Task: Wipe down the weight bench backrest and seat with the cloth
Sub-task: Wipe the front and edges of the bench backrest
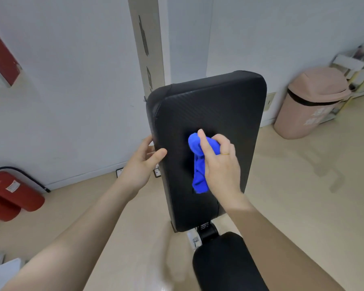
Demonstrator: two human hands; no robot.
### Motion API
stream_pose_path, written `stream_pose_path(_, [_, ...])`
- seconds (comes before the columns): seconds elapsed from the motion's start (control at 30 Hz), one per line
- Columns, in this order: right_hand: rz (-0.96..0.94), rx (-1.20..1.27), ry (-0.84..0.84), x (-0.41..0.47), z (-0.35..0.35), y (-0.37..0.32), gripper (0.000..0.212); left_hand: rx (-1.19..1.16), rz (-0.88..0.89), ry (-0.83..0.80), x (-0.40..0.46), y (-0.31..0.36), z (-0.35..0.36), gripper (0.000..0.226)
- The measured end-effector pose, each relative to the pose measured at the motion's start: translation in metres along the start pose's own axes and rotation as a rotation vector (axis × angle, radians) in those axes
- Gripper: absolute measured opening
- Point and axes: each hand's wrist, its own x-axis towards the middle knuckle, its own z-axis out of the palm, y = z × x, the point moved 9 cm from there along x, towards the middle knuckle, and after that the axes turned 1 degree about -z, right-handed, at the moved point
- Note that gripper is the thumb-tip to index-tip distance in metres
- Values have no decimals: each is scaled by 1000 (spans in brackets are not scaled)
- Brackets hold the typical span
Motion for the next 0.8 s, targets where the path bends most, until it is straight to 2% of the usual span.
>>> stream_pose_path(0.07, [142, -44, 139, 6, -17, 23, 67, 14, -8, -14, -1, -1, 2, 43])
stream_pose_path(0.2, [407, 120, 186, -4, -9, 25, 63, -1, 6, -11, -2, 0, 3, 46])
stream_pose_path(0.27, [369, 127, 122, -19, 11, -8, 63, -16, -2, -5, -1, -2, 3, 48])
stream_pose_path(0.37, [216, 121, -83, -53, 58, -60, 61, -18, -6, 7, -1, -1, 2, 48])
stream_pose_path(0.43, [228, 152, -208, -69, 81, -69, 60, 8, -7, -5, -1, 1, 2, 51])
stream_pose_path(0.47, [225, 167, -218, -70, 82, -68, 60, 9, -7, -15, 0, 2, 2, 53])
stream_pose_path(0.57, [216, 241, -72, -59, 52, -53, 53, -37, -11, -31, 1, 1, 1, 52])
stream_pose_path(0.63, [330, 343, 91, -50, 20, -21, 42, -28, -8, -25, 0, 0, 0, 52])
stream_pose_path(0.7, [432, 330, 269, -39, -10, 14, 34, -21, 3, -21, -1, 1, 1, 52])
stream_pose_path(0.8, [479, 263, 324, -23, -19, 37, 30, -13, 5, -13, -1, -1, 2, 52])
